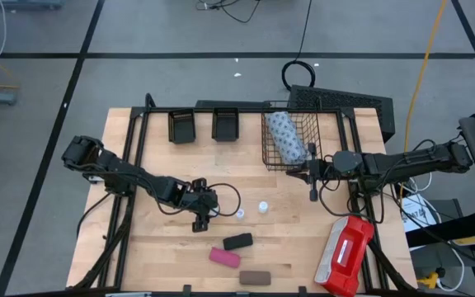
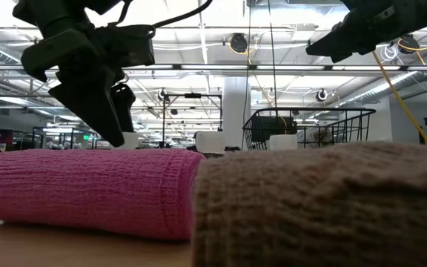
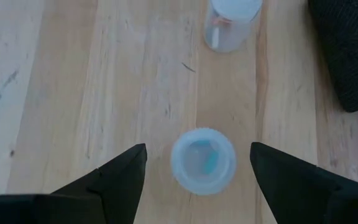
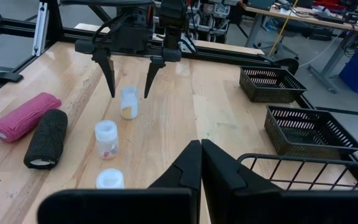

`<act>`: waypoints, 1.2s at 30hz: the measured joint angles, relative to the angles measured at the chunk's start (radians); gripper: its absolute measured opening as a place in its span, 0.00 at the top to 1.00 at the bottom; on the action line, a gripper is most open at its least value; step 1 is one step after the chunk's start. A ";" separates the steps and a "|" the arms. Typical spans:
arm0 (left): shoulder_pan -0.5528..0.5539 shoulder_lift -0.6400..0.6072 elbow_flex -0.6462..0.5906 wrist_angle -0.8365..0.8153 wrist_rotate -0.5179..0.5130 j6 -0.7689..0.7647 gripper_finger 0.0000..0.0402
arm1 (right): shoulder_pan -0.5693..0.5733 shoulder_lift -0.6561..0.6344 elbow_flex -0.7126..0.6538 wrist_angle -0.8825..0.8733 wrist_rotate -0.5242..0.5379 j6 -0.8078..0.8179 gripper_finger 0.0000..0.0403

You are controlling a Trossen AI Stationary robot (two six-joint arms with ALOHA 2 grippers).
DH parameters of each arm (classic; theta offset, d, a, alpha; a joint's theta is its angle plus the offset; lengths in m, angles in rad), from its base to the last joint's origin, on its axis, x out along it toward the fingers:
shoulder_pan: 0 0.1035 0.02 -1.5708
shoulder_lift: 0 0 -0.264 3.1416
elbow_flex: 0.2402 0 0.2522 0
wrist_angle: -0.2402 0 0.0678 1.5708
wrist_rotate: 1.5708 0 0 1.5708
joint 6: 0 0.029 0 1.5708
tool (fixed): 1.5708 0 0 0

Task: Pick & place medical supplies in basket/bin
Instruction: Put the left white pill bottle into the left black basket

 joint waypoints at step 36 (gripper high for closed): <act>0.205 -0.320 0.075 -0.177 -0.045 -0.161 0.62 | 0.000 0.000 0.000 -0.001 0.000 0.000 1.00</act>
